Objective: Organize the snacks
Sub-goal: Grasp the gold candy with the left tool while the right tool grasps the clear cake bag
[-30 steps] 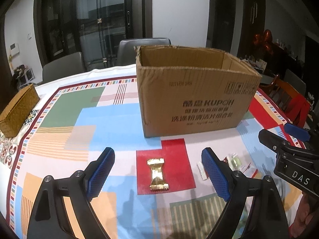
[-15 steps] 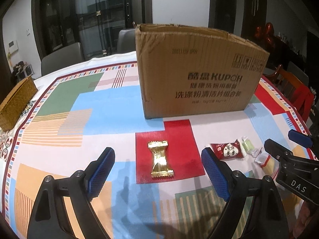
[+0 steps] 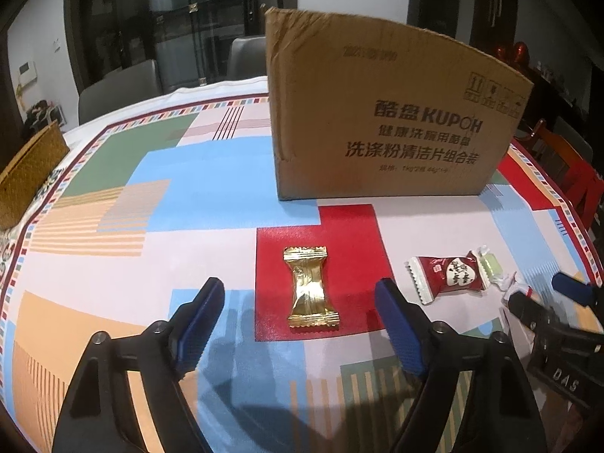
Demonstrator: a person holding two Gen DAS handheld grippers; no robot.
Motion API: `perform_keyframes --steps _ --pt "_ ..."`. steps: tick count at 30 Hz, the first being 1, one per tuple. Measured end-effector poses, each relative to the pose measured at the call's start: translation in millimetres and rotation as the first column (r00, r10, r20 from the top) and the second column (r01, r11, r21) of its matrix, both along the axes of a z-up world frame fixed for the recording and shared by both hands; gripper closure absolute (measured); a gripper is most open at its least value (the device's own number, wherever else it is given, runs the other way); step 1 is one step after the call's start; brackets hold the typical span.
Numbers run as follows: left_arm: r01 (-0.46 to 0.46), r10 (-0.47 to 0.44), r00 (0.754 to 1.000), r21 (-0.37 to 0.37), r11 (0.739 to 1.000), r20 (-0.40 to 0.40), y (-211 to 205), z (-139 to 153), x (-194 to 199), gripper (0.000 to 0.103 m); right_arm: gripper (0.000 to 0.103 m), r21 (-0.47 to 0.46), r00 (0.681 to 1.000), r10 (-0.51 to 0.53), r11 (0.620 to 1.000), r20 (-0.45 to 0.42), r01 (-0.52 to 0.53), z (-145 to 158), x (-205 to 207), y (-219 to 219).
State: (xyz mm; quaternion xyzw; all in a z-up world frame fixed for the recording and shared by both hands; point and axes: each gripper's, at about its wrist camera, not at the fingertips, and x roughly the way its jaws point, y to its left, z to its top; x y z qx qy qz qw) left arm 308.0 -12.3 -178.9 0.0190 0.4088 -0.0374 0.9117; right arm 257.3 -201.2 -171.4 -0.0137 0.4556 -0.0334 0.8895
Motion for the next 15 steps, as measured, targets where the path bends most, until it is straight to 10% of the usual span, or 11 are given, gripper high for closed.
perform_keyframes --steps 15 --pt "0.009 -0.009 0.999 -0.007 1.0 -0.045 -7.6 -16.7 10.4 0.063 0.044 0.065 1.0 -0.014 0.998 -0.014 0.015 -13.0 2.0 -6.7"
